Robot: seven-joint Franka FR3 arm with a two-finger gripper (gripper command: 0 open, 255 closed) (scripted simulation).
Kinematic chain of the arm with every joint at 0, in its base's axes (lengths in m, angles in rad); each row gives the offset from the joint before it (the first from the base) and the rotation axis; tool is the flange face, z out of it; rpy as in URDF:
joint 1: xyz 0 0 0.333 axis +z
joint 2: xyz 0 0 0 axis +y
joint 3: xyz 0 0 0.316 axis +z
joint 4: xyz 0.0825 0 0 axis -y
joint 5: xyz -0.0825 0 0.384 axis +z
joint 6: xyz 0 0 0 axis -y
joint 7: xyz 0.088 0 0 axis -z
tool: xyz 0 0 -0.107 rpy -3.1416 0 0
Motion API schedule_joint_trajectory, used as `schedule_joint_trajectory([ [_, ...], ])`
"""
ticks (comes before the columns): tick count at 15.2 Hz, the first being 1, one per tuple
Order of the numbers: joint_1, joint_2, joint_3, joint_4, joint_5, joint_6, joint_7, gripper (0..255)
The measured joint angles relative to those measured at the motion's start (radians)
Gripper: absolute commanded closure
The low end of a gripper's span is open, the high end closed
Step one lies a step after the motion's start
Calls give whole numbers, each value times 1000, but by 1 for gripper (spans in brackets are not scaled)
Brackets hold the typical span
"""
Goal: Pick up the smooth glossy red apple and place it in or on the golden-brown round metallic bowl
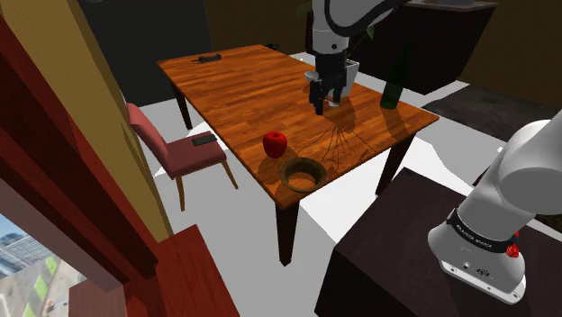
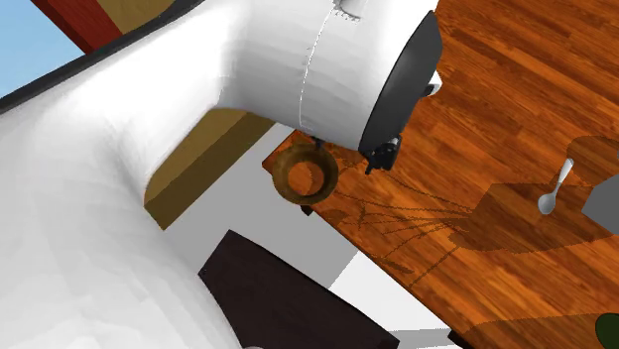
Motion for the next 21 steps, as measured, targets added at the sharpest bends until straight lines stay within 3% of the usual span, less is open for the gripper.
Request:
schedule_joint_trajectory([
  [6,8,223,20,149,-31,79,65,0],
  [15,42,597,19,511,-92,97,143,0],
  [21,51,669,14,547,-103,134,157,0],
])
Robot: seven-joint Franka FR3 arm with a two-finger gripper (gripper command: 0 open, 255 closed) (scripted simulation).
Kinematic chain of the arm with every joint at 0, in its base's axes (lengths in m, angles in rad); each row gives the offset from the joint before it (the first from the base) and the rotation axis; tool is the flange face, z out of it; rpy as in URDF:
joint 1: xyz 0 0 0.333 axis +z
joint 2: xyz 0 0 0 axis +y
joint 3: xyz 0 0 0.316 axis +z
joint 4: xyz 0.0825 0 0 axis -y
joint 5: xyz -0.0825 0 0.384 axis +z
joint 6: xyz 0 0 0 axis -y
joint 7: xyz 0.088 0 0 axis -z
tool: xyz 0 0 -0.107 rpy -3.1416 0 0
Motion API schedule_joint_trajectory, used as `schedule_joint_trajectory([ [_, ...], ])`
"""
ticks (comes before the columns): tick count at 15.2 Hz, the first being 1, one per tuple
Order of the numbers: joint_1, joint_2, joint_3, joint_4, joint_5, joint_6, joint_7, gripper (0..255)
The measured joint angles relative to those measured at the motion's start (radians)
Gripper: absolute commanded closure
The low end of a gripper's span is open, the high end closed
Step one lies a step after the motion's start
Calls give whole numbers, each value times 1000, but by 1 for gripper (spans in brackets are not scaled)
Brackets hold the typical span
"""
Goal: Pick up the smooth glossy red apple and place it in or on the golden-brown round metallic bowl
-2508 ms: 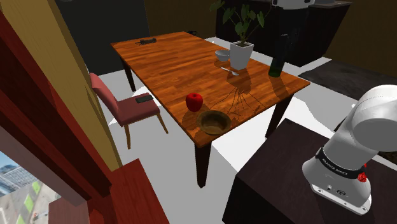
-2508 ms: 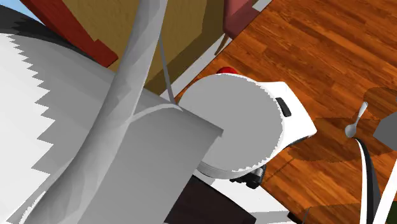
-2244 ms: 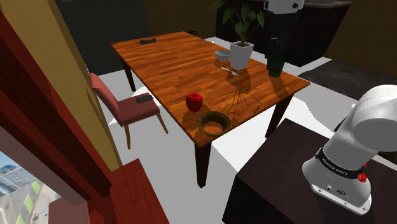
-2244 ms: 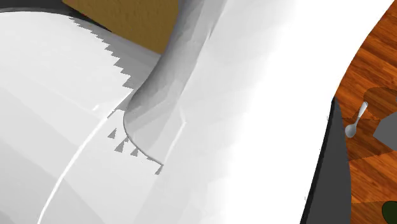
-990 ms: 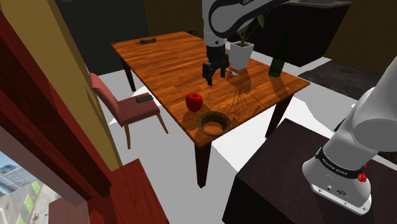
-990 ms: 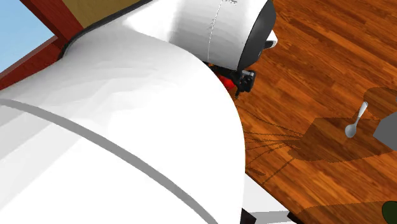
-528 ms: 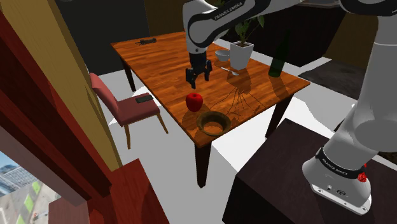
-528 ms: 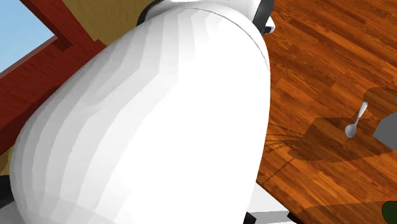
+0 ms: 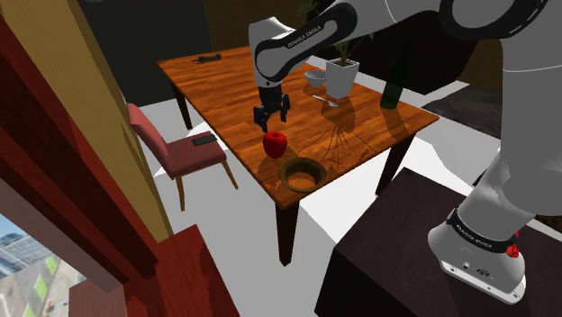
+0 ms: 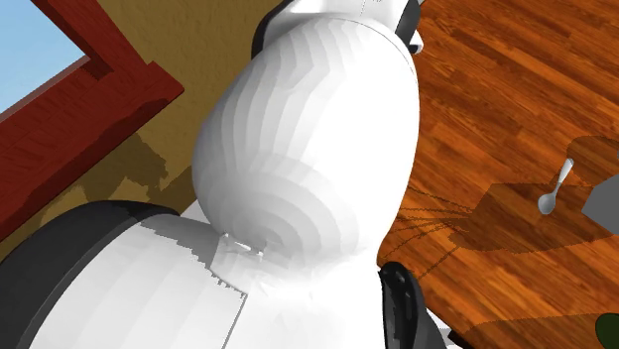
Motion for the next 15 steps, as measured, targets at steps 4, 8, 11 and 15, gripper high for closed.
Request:
schedule_joint_trajectory([
  [4,0,16,-2,-21,-4,37,3,0],
  [8,0,17,-2,-24,-4,41,3,0],
  [11,0,17,-2,-25,-4,41,3,255],
  [15,0,17,-2,-25,-4,41,3,255],
])
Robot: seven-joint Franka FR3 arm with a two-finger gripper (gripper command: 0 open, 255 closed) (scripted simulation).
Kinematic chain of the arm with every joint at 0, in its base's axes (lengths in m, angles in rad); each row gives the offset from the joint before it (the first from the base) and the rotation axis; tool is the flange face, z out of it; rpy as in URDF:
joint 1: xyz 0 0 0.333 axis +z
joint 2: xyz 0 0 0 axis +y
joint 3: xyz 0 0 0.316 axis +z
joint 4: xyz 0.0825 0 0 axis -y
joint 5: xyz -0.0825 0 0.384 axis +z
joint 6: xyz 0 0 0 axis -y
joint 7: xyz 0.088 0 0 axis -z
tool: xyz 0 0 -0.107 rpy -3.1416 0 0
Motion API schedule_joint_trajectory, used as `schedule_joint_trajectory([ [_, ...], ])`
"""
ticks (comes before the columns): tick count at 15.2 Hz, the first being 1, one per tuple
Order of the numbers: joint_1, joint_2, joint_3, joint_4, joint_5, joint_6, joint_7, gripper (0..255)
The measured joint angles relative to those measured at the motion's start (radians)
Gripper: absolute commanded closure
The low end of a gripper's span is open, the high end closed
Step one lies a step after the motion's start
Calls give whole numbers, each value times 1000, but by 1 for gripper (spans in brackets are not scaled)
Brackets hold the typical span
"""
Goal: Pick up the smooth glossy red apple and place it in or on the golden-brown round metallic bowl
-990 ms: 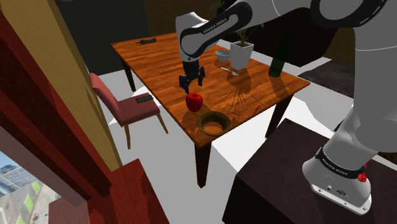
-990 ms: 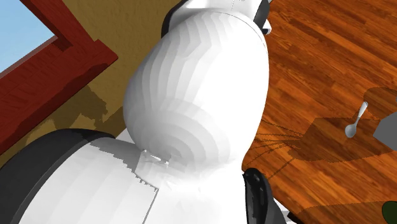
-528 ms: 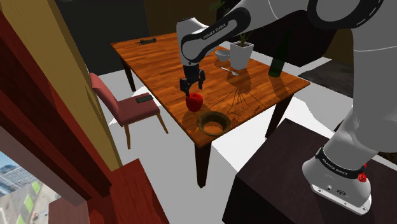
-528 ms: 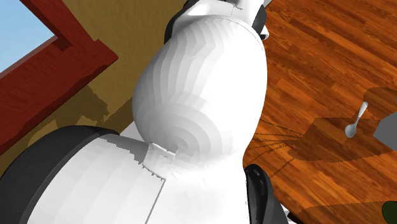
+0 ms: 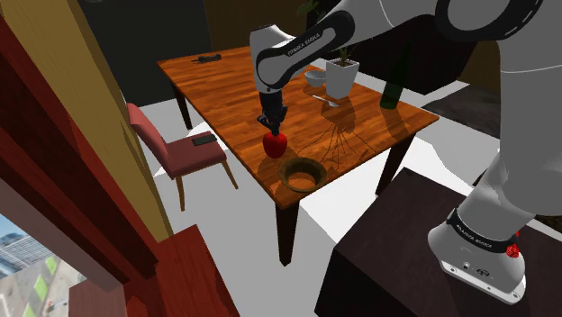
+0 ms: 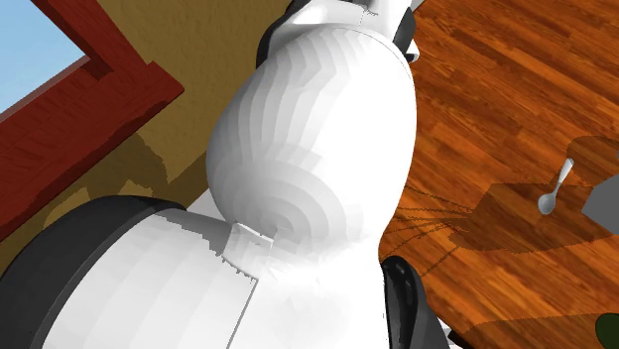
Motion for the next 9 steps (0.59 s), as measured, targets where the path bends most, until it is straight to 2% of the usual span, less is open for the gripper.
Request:
schedule_joint_trajectory([
  [5,0,0,0,0,0,0,0,255],
  [9,-1,-17,2,16,4,-33,-4,255],
])
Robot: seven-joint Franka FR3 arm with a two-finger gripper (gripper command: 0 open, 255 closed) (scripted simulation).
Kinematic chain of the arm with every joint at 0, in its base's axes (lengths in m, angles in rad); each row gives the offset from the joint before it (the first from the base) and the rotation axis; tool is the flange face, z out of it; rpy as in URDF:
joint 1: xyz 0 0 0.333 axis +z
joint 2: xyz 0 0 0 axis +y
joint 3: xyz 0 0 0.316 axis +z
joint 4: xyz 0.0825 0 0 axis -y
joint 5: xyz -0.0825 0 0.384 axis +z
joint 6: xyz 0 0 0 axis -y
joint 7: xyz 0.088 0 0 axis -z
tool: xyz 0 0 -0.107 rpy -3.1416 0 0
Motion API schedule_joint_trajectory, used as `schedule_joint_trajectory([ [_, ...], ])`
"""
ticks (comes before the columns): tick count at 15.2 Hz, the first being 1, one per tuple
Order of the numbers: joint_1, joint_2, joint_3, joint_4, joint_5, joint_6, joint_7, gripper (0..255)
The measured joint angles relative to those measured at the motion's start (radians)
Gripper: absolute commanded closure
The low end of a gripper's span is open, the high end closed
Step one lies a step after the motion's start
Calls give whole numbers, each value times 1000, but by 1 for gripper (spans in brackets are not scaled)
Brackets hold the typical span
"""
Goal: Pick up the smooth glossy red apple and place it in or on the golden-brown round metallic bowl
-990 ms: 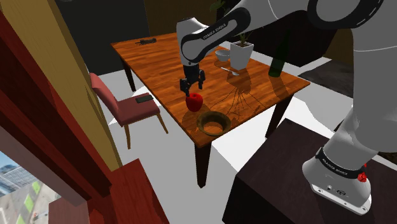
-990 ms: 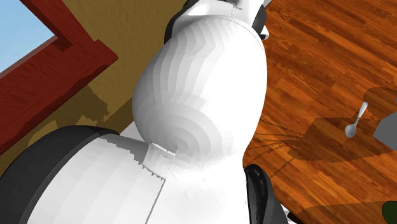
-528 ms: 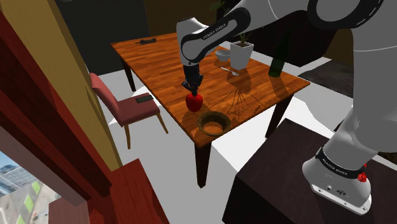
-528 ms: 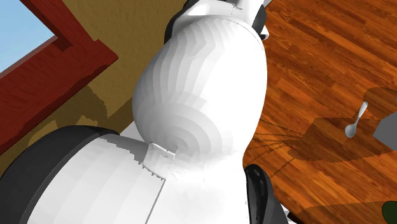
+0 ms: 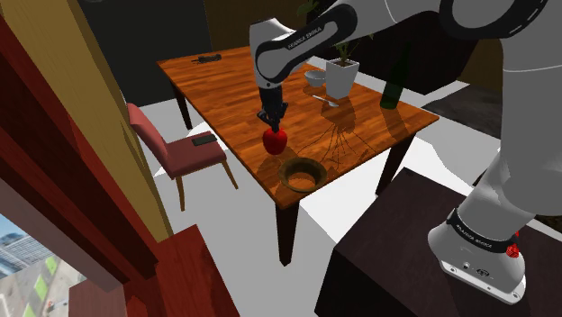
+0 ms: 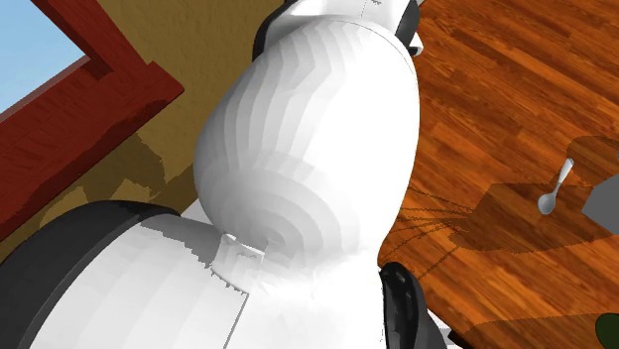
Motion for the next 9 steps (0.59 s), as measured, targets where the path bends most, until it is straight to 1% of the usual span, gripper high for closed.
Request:
schedule_joint_trajectory([
  [9,-2,-50,4,51,10,-99,-10,255],
])
